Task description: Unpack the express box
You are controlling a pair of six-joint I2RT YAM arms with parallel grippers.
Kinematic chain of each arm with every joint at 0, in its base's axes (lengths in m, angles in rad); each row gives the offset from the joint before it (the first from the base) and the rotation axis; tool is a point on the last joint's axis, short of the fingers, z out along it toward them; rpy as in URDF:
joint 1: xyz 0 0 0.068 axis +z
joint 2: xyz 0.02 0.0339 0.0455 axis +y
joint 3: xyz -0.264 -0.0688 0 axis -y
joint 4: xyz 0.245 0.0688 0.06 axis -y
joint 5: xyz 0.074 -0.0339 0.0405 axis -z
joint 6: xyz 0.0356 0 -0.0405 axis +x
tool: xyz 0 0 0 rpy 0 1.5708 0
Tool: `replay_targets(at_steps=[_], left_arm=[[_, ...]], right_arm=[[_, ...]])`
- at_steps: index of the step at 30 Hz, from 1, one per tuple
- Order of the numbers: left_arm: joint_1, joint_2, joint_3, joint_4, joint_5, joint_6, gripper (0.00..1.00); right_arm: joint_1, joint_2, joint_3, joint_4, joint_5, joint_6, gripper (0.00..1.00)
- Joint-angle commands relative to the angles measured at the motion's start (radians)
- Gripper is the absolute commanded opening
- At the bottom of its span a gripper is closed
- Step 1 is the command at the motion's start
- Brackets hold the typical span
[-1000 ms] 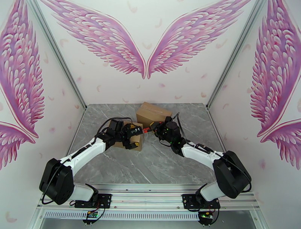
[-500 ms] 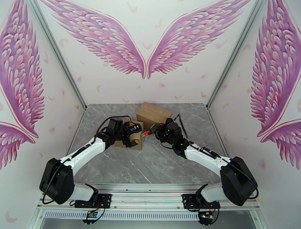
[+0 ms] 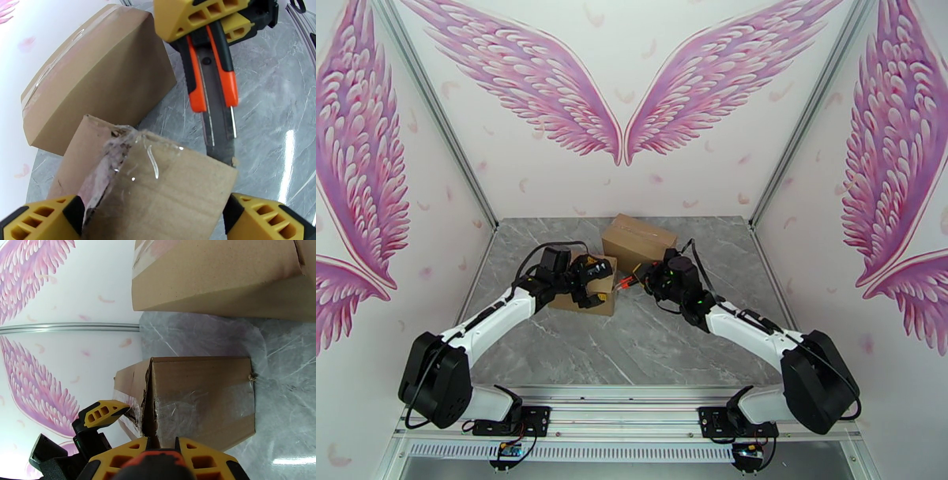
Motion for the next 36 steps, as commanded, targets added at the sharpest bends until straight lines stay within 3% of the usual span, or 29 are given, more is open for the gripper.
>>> replay_targets(at_steps=[1,10,15,20,23,26,32,36], left_arm=[[-0.006,-0.045,-0.006,-0.008,-0.003,0.025,0.97],[-0.049,-0.049,-0.015,-0.014,-0.041,0.023,0.97],[-0.075,-0.061,0.004,-0.007,-0.066,-0.006,0.97],[-0.099,-0.083,-0.008,0.064,-0.141,-0.129,0.97],[-0.107,-0.108,-0.032,0.126,-0.168,-0.21,0.98],[-0.114,-0.132,-0.05,0.169,-0.214,-0.293,0.98],[-0.121,-0.191,-0.082,0.202,-0.29,-0.415,0.98],[-0.123,-0.229,-0.082,0.177,-0.343,-0.468,0.99]], right_arm=[[-0.026,-0.074,-0.024,-0.017,0.029,-0.043,0.0],[-0.164,-0.241,-0.118,-0.028,0.076,-0.087,0.0],[-0.295,-0.326,-0.184,-0.136,-0.006,-0.166,0.0],[-0.443,-0.341,-0.316,-0.092,-0.111,-0.157,0.0],[-0.494,-0.279,-0.333,-0.078,-0.149,-0.224,0.0],[-0.539,-0.156,-0.364,0.064,-0.237,-0.208,0.0],[-0.54,0.125,-0.353,0.297,-0.337,-0.148,0.01],[-0.54,0.221,-0.33,0.324,-0.333,-0.144,0.03]])
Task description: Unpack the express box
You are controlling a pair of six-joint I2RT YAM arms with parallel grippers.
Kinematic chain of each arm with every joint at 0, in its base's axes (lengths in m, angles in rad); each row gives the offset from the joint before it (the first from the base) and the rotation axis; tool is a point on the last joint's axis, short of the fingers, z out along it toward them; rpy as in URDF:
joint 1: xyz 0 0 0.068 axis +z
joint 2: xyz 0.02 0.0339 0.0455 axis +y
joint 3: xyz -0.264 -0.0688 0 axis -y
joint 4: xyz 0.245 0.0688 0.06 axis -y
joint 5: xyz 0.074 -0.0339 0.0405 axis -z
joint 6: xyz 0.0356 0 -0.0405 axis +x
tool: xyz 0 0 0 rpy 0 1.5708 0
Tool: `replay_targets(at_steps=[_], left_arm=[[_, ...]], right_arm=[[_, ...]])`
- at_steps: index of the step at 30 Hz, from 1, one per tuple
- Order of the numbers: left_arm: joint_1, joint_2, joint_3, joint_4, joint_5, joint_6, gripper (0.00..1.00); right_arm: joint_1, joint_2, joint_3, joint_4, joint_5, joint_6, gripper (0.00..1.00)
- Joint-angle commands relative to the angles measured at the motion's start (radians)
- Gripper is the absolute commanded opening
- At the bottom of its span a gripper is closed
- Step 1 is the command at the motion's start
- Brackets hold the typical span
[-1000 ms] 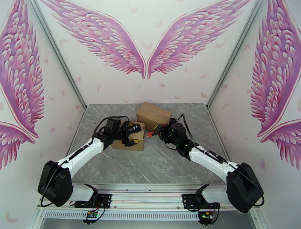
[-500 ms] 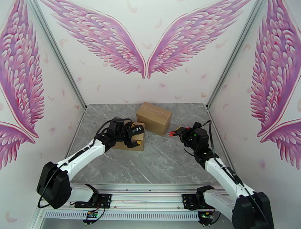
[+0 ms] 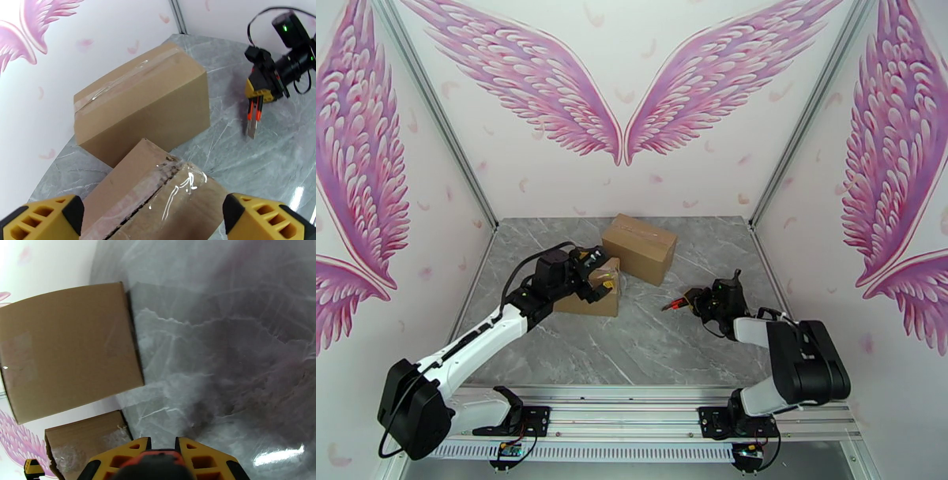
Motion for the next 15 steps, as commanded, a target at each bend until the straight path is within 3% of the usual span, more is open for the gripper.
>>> replay_targets(at_steps=[1,5,7,12,15], left_arm=[[-0.005,-0.057,-0.016,0.002,-0.09,-0.094,0.99],[-0.004,-0.09,-0.014,-0.029,-0.19,-0.163,0.99],[-0.003,-0.102,-0.012,-0.05,-0.222,-0.196,0.99],[0.004,-0.14,-0.01,-0.11,-0.329,-0.284,0.99],[0.018,-0.18,-0.015,-0.15,-0.432,-0.375,0.99]], right_arm=[[-0.002,0.044,0.023,0.104,-0.026,0.013,0.06],[-0.002,0.063,0.071,-0.029,0.028,-0.054,0.22],[-0.002,0.064,0.071,-0.054,0.06,-0.06,0.4],[-0.002,0.038,0.072,-0.125,0.116,-0.09,0.67],[-0.002,-0.029,0.098,-0.248,0.175,-0.149,0.91]])
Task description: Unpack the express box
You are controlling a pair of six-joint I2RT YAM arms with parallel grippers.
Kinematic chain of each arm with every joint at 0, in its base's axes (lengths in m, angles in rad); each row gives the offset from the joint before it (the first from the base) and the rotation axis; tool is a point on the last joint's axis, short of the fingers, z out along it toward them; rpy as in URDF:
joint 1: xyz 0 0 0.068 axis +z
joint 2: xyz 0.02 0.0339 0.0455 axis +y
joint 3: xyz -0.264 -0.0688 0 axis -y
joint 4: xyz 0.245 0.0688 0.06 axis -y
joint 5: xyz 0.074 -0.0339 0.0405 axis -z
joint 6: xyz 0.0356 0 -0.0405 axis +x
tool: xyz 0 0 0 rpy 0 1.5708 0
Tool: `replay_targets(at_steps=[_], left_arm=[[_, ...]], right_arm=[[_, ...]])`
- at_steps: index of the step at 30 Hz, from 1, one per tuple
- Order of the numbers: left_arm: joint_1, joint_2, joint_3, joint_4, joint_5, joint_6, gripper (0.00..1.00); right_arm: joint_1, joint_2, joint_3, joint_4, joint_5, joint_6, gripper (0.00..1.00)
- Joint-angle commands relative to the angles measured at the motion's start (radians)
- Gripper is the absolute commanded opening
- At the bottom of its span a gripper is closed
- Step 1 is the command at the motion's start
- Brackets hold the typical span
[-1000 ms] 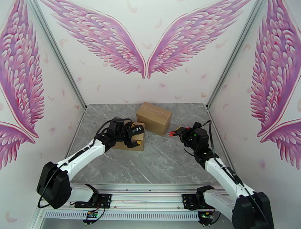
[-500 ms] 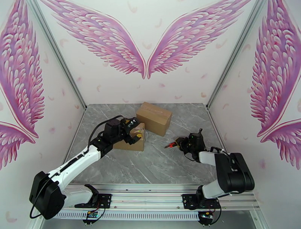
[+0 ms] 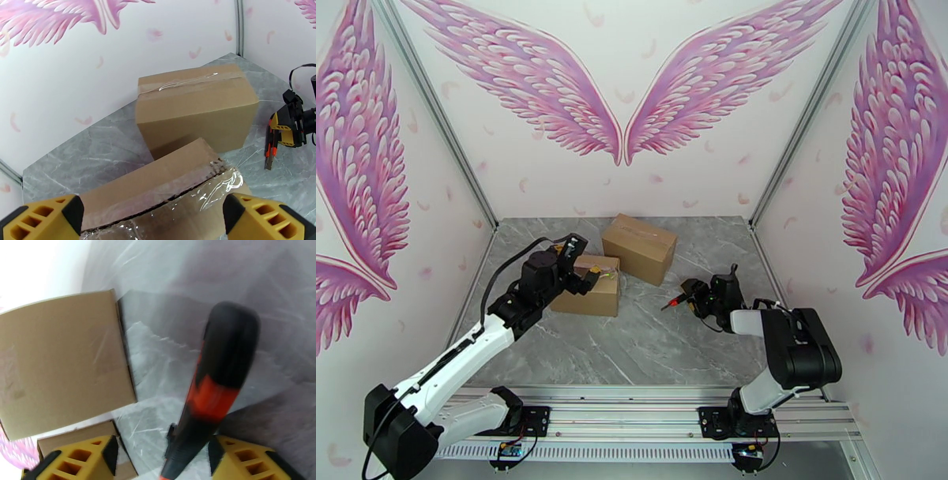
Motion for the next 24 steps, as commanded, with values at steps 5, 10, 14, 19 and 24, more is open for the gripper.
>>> replay_targets(at_steps=[5,10,14,19,24], left_arm=[[0.071,-0.134,0.006,-0.227,-0.275,-0.374,0.99],[0.193,-0.136,0.075,-0.479,-0.195,-0.714,0.99],[0.228,-0.113,0.062,-0.522,-0.099,-0.84,0.99],[0.258,-0.096,0.036,-0.494,0.036,-0.936,0.99],[0.287,-0.062,0.03,-0.457,0.145,-0.946,0.99]], right_arm=[[-0.007,-0.248,0.061,-0.413,0.297,-0.199,0.99],[0.08,-0.432,0.198,-0.644,0.519,-0.372,0.99],[0.155,-0.418,0.311,-0.673,0.473,-0.471,0.99],[0.311,-0.236,0.527,-0.6,0.155,-0.628,0.97],[0.509,0.043,0.898,-0.806,0.03,-0.858,0.96]])
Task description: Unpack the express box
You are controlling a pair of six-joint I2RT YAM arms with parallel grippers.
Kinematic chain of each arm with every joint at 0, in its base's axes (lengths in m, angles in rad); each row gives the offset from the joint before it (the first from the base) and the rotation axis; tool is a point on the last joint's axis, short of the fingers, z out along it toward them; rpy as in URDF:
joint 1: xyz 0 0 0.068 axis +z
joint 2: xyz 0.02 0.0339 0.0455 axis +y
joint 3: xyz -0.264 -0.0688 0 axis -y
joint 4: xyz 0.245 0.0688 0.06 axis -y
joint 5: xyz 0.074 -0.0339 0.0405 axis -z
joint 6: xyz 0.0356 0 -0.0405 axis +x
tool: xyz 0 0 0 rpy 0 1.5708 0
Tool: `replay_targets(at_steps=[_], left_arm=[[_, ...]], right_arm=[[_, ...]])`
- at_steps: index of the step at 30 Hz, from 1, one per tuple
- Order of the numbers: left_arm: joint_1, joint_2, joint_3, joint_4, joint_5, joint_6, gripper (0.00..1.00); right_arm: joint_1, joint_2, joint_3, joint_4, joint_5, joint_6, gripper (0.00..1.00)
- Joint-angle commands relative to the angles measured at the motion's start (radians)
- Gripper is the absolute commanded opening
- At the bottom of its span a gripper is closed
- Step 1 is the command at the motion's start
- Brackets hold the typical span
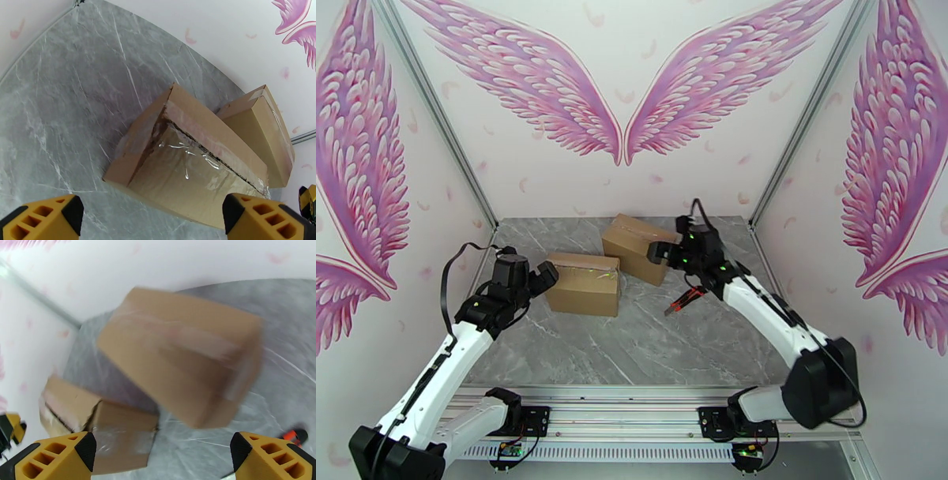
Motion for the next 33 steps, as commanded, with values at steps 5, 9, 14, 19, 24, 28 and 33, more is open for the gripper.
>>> replay_targets(at_steps=[5,9,14,19,24,28,33], left_arm=[[0.019,0.066,-0.028,0.058,0.177,-0.073,0.99],[0.021,0.096,-0.035,0.102,0.22,-0.081,0.99],[0.022,0.137,-0.029,0.124,0.249,-0.075,0.99],[0.022,0.181,-0.006,0.131,0.254,-0.054,0.99],[0.025,0.236,0.032,0.126,0.257,-0.023,0.99],[0.025,0.272,0.058,0.132,0.265,-0.009,0.99],[0.032,0.323,0.127,0.102,0.256,0.047,0.99]], right_arm=[[0.153,0.32,0.399,-0.262,-0.183,-0.248,0.96],[0.168,0.456,0.535,-0.312,-0.201,-0.248,0.95],[0.182,0.517,0.578,-0.308,-0.162,-0.254,0.94],[0.192,0.5,0.559,-0.31,-0.066,-0.262,0.96],[0.195,0.483,0.519,-0.307,-0.069,-0.251,0.97],[0.197,0.473,0.492,-0.3,-0.072,-0.24,0.97],[0.211,0.399,0.42,-0.296,-0.102,-0.195,0.92]])
